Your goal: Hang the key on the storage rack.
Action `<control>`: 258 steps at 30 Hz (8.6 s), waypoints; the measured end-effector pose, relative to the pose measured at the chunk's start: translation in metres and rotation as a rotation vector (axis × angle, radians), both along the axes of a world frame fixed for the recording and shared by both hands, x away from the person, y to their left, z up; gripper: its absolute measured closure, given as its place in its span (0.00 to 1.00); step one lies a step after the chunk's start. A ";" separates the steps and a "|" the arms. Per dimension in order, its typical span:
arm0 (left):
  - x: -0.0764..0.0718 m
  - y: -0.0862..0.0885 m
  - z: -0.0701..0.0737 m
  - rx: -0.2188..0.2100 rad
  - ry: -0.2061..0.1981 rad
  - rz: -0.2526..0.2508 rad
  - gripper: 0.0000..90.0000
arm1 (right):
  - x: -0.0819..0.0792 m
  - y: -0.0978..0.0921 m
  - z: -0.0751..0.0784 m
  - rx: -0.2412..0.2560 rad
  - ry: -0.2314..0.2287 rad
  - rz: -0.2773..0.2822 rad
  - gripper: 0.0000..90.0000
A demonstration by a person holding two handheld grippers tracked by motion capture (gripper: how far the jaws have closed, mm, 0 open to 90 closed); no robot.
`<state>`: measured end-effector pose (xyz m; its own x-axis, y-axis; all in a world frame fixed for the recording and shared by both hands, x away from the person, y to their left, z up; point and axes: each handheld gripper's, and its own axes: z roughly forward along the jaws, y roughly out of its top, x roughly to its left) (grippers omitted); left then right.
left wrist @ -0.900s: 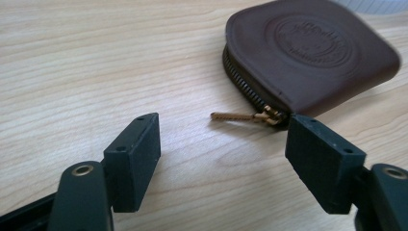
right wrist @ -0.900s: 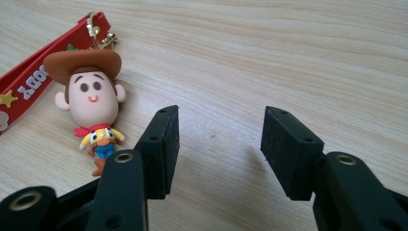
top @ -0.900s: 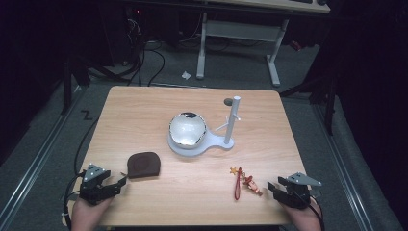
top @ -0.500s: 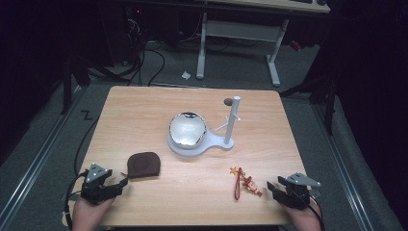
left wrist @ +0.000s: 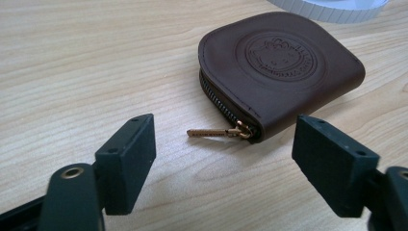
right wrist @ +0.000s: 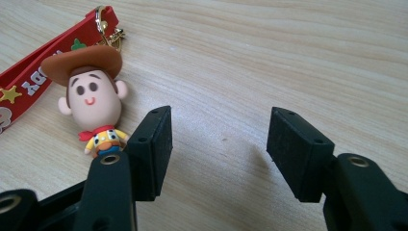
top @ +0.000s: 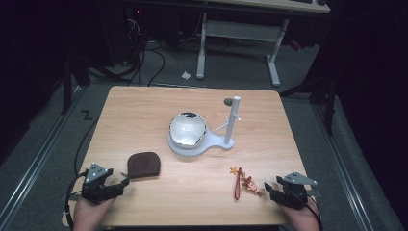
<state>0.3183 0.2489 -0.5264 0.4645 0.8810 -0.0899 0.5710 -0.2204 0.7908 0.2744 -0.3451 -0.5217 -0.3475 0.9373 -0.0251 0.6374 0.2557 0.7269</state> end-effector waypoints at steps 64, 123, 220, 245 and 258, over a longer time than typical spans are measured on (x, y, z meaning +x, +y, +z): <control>0.004 0.002 -0.001 -0.034 0.020 -0.059 0.27 | 0.031 0.044 0.041 -0.232 0.433 0.229 0.49; 0.003 0.006 -0.001 -0.057 0.018 -0.058 0.27 | 0.050 0.083 0.054 -0.299 0.498 0.315 0.74; 0.006 0.010 -0.003 -0.075 0.027 -0.057 0.27 | 0.106 0.108 0.230 -0.407 0.328 0.302 0.74; 0.007 0.010 -0.003 -0.079 0.029 -0.062 0.27 | 0.131 0.130 0.251 -0.405 0.272 0.295 0.74; 0.007 0.011 -0.004 -0.079 0.029 -0.061 0.27 | 0.140 0.121 0.241 -0.397 0.284 0.270 0.74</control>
